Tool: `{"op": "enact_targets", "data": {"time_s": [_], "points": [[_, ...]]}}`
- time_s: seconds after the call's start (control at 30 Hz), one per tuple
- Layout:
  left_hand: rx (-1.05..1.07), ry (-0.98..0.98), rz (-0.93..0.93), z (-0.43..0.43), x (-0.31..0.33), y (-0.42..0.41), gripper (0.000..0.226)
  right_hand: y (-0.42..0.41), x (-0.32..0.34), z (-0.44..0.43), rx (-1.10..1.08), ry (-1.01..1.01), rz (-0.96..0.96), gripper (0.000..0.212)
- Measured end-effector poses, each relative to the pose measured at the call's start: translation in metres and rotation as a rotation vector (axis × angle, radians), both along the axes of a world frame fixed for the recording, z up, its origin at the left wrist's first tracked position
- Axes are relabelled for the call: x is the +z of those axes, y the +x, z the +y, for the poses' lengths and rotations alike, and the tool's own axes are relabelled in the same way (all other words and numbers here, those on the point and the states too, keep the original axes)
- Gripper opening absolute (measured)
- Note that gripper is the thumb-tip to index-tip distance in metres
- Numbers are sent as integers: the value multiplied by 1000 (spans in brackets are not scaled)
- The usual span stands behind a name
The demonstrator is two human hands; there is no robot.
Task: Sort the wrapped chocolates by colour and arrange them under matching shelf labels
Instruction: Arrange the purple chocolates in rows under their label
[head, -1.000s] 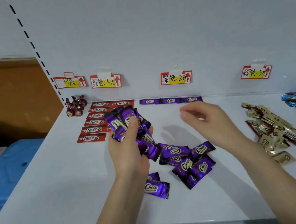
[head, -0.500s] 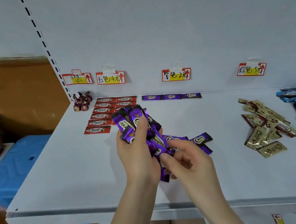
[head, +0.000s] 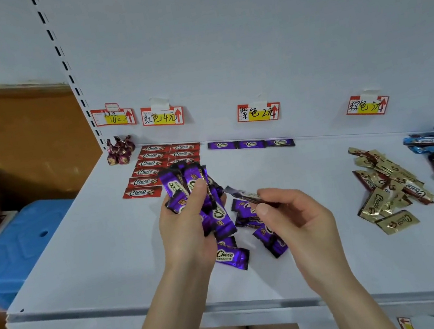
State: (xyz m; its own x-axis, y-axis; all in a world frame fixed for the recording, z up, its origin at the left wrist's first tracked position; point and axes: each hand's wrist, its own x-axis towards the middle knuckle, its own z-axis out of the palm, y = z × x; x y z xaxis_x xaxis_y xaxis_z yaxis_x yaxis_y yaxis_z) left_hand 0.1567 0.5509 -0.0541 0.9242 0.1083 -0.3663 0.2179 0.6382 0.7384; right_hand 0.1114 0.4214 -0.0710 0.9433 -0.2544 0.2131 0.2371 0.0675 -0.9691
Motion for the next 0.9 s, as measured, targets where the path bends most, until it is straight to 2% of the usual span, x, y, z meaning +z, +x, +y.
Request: {"op": "enact_targets", "data": {"time_s": [0.13, 0.3, 0.43, 0.63, 0.7, 0.8, 0.9], "points": [[-134, -25, -4, 1, 0, -3, 32, 10, -3, -5, 25, -266, -115, 34], [-169, 5, -67, 3, 0, -1, 14, 23, -2, -14, 42, -514, -157, 26], [-127, -2, -42, 8, -5, 5, 21, 47, 4, -20, 114, -579, -81, 33], [-31, -37, 6, 25, -17, 16, 36, 151, -4, -28, 107, -823, 98, 14], [-16, -27, -3, 28, -18, 18, 42, 182, -16, -23, 130, -951, 127, 16], [-3, -27, -15, 32, -21, 22, 38, 206, -30, -17, 137, -1099, 148, 17], [10, -42, -5, 35, -23, 26, 29, 209, -36, -17, 80, -1149, 151, 20]]}}
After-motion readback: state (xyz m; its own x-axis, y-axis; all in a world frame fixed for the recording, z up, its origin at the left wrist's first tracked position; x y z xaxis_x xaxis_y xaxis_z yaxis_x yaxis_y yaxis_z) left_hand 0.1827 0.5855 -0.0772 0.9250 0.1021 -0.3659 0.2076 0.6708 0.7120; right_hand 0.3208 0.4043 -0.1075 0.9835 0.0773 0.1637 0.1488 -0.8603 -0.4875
